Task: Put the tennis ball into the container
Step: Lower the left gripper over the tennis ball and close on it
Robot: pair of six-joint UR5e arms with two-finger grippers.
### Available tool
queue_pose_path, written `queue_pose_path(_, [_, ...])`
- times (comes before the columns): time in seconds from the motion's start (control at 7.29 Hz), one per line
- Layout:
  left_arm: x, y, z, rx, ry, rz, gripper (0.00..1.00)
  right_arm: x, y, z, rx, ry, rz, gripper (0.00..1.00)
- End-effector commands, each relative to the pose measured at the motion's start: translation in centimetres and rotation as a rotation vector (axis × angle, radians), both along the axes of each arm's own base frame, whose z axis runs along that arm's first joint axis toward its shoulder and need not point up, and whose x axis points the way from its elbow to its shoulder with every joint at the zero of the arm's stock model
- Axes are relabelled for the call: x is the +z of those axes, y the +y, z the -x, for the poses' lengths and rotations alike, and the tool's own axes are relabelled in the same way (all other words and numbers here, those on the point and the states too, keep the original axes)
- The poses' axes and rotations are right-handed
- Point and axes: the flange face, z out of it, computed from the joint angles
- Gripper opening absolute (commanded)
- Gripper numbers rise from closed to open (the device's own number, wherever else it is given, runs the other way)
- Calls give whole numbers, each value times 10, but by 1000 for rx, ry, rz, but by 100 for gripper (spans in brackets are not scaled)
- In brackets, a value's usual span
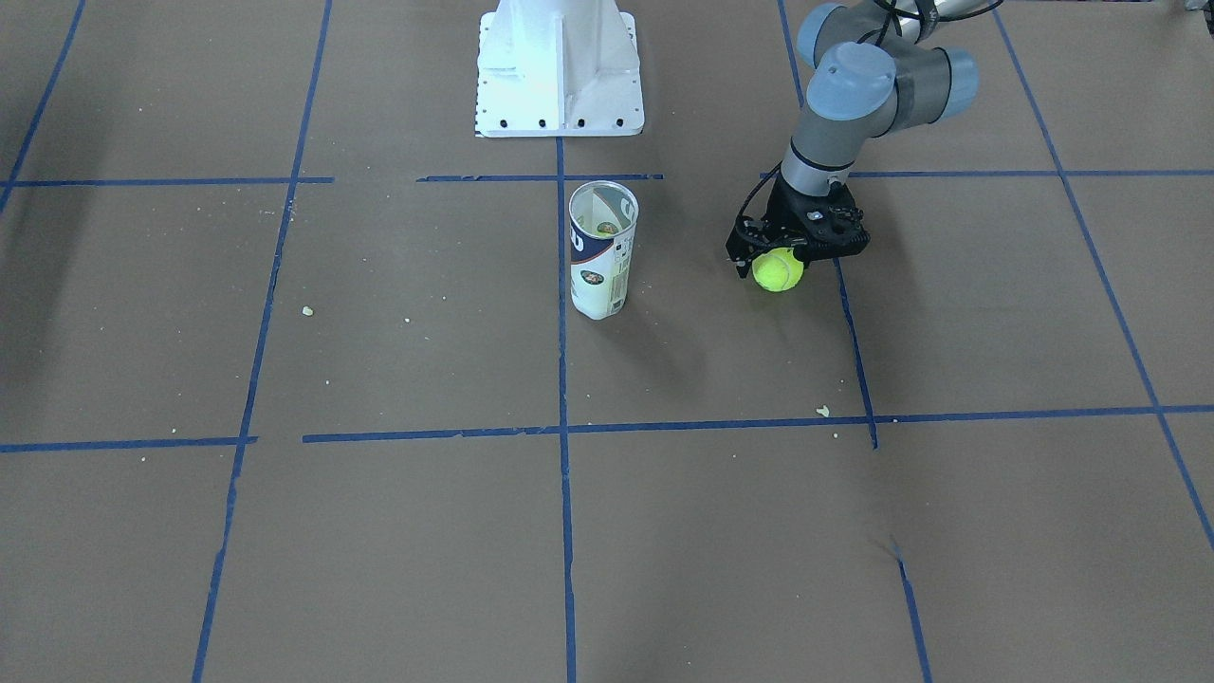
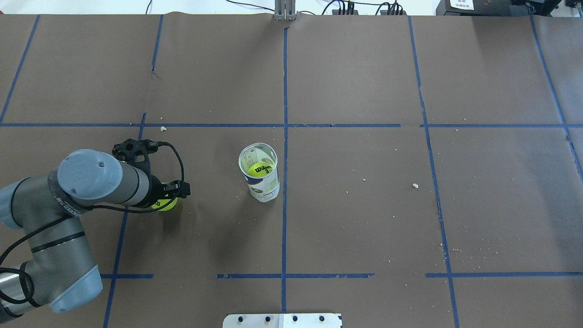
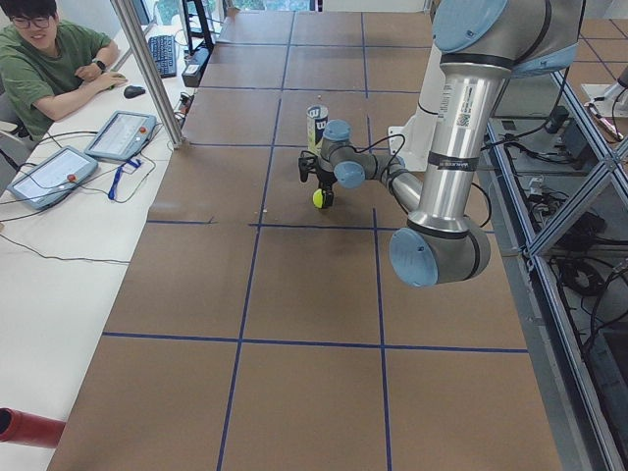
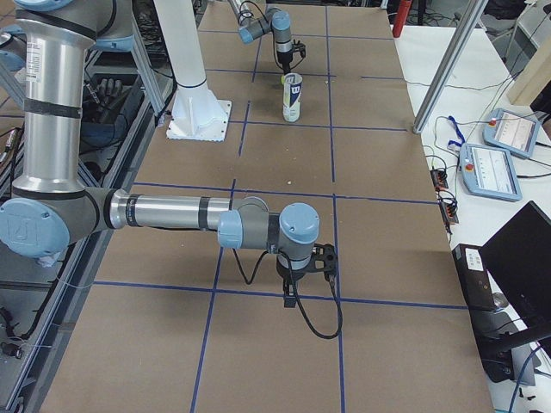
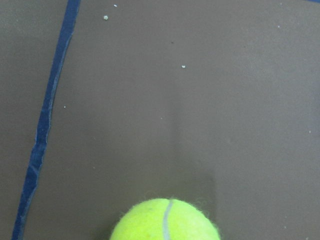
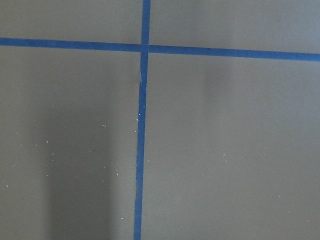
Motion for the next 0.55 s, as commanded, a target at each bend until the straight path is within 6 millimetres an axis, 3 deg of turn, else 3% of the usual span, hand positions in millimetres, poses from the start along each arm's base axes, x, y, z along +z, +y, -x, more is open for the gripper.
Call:
queue_pose_path(0.0, [4, 0, -2, 1, -8, 2, 100, 0, 0, 0, 0, 0, 0, 100])
queue_pose_path(0.27, [5, 0, -1, 1, -9, 3, 94, 0, 0, 0, 0, 0, -1, 100])
queue_pose_path(0.41, [3, 1, -1, 1, -7, 1, 70, 0, 0, 0, 0, 0, -1, 100])
